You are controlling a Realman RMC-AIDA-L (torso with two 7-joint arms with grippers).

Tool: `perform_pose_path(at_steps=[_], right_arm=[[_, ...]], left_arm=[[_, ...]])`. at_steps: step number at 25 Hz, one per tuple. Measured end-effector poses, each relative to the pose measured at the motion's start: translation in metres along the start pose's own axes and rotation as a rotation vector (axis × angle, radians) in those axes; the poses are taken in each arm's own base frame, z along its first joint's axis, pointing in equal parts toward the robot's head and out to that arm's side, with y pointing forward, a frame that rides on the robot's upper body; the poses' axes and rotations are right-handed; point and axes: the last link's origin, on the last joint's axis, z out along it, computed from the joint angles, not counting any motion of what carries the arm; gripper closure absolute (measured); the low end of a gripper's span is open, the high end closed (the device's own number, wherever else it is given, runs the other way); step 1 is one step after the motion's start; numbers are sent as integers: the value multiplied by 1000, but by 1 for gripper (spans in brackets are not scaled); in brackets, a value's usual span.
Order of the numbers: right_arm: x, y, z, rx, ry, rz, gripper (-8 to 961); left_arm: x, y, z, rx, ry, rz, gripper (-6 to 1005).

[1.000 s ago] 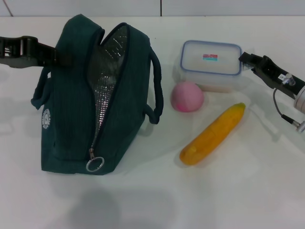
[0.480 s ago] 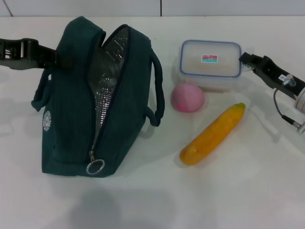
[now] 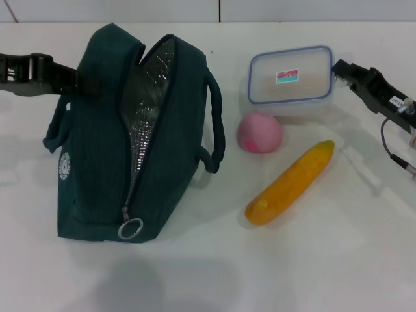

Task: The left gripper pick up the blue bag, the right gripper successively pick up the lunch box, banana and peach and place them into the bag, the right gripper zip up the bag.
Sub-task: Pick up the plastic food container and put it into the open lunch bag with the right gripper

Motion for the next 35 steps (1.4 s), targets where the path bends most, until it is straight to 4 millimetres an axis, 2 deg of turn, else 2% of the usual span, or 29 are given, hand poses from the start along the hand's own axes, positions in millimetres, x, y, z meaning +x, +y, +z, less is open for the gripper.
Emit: perform_pose_path(at_steps=[19, 35], right_arm=[[-21, 4, -23, -95, -162, 63, 855], [-35, 24, -30, -251, -239, 124, 856]], left_arm=[[0, 1, 2, -2, -10, 6, 959], [1, 3, 5, -4, -23, 15, 959]])
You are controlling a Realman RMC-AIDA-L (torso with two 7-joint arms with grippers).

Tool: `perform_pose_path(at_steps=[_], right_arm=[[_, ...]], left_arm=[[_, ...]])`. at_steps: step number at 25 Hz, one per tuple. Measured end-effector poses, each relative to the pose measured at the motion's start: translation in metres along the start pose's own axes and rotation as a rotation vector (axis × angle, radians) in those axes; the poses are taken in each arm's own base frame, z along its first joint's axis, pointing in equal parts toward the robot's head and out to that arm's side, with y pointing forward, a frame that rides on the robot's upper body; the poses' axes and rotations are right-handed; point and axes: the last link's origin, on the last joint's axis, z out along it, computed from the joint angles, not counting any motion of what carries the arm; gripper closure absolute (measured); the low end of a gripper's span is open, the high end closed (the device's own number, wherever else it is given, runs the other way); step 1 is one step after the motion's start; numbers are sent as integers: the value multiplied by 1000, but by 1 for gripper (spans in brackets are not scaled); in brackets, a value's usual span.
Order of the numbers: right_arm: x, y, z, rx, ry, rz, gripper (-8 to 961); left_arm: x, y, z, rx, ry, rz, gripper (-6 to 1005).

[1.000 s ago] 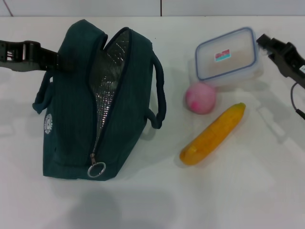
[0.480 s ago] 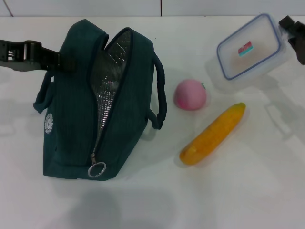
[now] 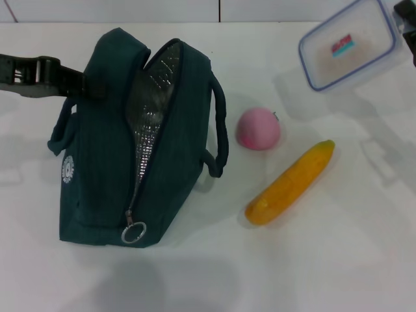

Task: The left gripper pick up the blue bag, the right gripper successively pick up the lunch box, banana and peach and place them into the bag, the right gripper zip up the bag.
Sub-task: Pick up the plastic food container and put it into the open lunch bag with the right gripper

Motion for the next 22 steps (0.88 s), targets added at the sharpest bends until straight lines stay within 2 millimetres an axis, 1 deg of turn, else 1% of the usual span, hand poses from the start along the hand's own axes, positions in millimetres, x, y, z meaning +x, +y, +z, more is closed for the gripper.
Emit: perform_pose_path(at_steps=[3, 4, 12, 16, 22], right_arm=[[1, 12, 10, -76, 4, 16, 856], [1, 12, 10, -76, 4, 16, 856], [5, 34, 36, -189, 41, 58, 851], [9, 49, 54, -254, 73, 74, 849], [22, 68, 84, -319, 158, 67, 845]], left_arm=[[1, 1, 1, -1, -3, 1, 959], [1, 1, 1, -2, -5, 1, 959], [8, 8, 5, -25, -1, 12, 958], [12, 10, 10, -45, -5, 9, 958], [15, 14, 21, -73, -9, 17, 959]])
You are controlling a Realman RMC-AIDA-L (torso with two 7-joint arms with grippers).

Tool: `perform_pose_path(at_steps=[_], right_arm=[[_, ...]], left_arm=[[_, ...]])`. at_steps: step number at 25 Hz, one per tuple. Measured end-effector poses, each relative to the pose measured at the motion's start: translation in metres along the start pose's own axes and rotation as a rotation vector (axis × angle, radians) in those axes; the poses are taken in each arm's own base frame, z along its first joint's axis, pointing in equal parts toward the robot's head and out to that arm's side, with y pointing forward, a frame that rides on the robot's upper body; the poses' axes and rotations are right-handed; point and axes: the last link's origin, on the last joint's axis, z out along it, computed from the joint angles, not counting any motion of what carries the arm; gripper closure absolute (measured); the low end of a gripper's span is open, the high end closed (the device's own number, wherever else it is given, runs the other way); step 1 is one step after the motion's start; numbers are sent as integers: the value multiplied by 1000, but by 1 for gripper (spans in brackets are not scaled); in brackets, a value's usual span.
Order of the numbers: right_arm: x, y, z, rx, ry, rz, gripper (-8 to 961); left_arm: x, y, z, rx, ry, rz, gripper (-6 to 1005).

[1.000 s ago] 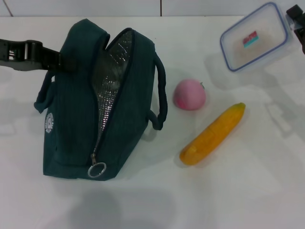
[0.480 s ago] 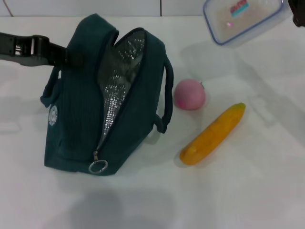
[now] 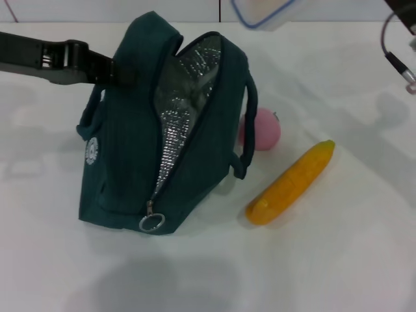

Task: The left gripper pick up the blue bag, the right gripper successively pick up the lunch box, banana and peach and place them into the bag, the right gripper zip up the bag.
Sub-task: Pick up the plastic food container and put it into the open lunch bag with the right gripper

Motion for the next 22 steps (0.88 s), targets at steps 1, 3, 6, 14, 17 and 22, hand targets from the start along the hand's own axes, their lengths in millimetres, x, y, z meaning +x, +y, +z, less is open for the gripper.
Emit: perform_pose_path(at_steps=[1, 3, 6, 14, 17, 22], right_arm=[[2, 2, 6, -10, 18, 3, 844], [7, 4, 13, -24, 46, 9, 843], [15, 7, 23, -35, 93, 12, 841], [33, 5, 31, -16, 175, 23, 836], [37, 5, 32, -19, 193, 26, 834], [48, 3, 25, -8, 237, 35, 831]], left_arm=[[1, 1, 1, -3, -1, 2, 959], [1, 2, 2, -6, -1, 3, 959], [2, 2, 2, -7, 2, 1, 959], [1, 2, 5, -15, 0, 0, 959], [2, 3, 6, -21, 0, 0, 959], [2, 3, 7, -23, 2, -1, 959]])
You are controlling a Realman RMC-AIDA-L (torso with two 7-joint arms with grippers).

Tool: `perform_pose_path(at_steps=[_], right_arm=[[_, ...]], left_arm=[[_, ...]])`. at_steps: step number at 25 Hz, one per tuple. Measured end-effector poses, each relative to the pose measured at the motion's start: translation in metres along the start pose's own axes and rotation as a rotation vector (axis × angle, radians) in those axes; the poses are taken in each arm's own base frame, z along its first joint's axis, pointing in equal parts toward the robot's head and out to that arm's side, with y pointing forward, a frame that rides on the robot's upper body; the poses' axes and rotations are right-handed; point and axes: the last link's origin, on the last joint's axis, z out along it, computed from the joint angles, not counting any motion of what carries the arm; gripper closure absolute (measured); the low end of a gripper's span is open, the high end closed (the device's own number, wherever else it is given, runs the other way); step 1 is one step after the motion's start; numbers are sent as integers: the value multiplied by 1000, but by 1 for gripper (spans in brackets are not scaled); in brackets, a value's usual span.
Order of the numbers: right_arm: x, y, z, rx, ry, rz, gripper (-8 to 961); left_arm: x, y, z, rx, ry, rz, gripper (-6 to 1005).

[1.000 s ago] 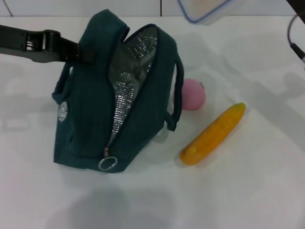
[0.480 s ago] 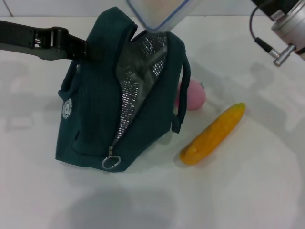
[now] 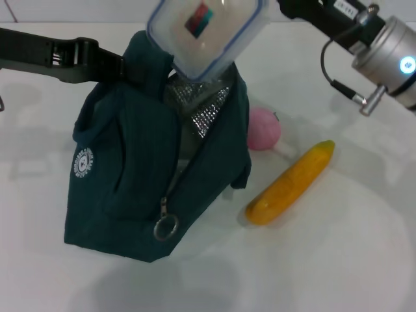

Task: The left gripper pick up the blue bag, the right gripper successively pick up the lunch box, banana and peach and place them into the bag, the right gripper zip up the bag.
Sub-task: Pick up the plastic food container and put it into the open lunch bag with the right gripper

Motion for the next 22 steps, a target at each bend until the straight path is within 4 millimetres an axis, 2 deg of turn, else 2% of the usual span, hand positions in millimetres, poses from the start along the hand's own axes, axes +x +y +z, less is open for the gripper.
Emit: perform_pose_path(at_steps=[7, 11, 22], right_arm=[[9, -9, -27, 54, -20, 18, 826], [14, -13, -35, 78, -10, 21, 824], [36, -22, -12, 139, 142, -14, 817]], left_arm=[[-1, -2, 0, 5, 11, -8, 959], [-1, -3, 0, 6, 13, -12, 958], [-2, -5, 4, -9, 14, -29, 958]])
